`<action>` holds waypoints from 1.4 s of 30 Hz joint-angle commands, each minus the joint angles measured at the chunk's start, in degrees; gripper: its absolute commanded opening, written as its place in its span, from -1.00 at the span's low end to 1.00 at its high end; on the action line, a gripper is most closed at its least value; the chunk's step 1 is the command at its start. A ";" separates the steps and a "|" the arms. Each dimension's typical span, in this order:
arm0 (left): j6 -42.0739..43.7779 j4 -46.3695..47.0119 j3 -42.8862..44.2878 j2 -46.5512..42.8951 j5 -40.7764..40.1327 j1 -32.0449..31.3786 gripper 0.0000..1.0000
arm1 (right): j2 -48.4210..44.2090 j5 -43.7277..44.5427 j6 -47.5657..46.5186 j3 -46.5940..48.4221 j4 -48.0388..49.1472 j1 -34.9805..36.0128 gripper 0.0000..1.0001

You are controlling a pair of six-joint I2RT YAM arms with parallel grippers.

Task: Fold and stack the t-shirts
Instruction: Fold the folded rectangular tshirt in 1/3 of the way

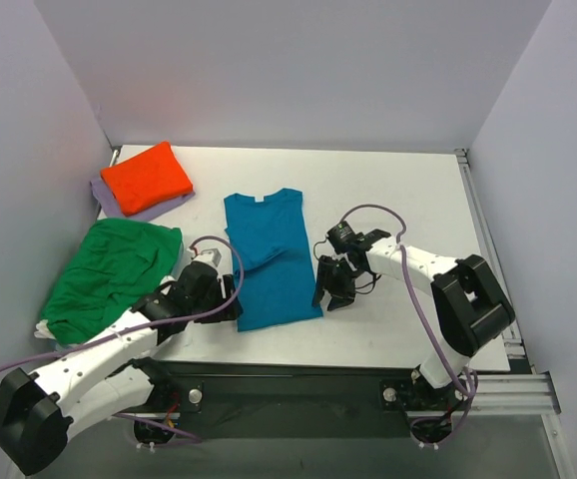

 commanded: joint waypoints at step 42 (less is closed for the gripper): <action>3.97 23.02 17.07 36.32 13.28 14.39 0.44 | 4.71 -0.54 -2.14 -2.77 -0.38 2.29 -0.54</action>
